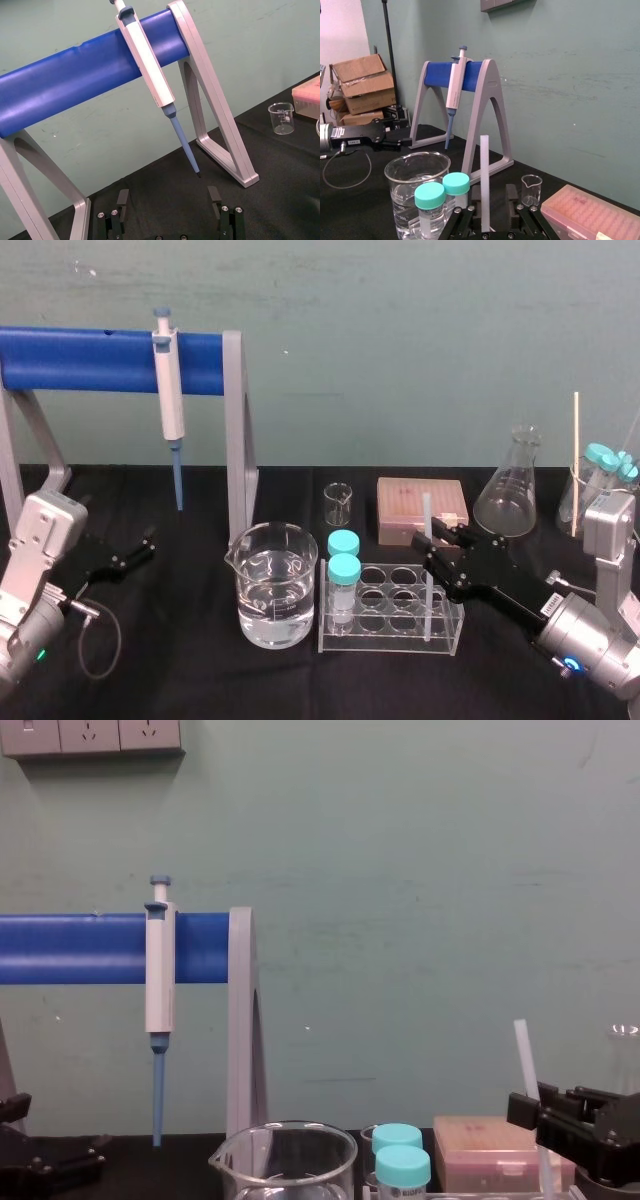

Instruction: Pick up the stirring rod with one hand, then place it down.

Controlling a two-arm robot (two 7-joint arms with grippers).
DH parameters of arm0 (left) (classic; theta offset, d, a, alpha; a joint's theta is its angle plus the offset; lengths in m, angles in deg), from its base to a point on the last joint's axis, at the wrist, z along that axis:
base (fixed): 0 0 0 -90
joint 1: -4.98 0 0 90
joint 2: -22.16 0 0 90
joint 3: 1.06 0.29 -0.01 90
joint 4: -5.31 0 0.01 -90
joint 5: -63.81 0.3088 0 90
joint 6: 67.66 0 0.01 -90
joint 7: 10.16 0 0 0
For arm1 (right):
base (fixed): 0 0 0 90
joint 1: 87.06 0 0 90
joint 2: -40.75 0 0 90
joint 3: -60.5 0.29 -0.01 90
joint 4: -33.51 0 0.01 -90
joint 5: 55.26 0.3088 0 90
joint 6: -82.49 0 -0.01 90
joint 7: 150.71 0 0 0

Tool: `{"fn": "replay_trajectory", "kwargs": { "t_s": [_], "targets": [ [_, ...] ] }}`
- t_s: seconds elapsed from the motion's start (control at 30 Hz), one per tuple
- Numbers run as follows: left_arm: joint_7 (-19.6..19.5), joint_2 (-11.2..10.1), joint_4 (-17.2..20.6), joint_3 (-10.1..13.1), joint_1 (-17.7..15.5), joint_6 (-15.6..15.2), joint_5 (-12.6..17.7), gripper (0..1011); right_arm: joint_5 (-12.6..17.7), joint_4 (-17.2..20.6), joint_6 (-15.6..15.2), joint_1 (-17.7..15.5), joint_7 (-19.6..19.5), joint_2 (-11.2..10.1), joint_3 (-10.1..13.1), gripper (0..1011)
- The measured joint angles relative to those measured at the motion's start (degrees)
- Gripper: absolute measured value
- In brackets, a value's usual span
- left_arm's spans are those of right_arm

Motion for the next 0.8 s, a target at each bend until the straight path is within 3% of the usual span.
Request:
{"fn": "replay_trajectory", "kwargs": {
  "t_s": [0.17, 0.63, 0.8],
  "targets": [
    [0.0, 0.0, 0.0, 0.0, 0.0, 0.0, 0.0, 1000, 0.0, 0.0, 0.0, 0.0, 0.0, 0.0, 0.0, 452],
    [0.0, 0.0, 0.0, 0.0, 0.0, 0.0, 0.0, 1000, 0.1, 0.1, 0.1, 0.0, 0.0, 0.0, 0.1, 864],
    [0.0, 0.0, 0.0, 0.0, 0.0, 0.0, 0.0, 1000, -0.1, 1.3, 1.7, 0.2, -3.5, 1.0, 2.6, 993]
  ]
}}
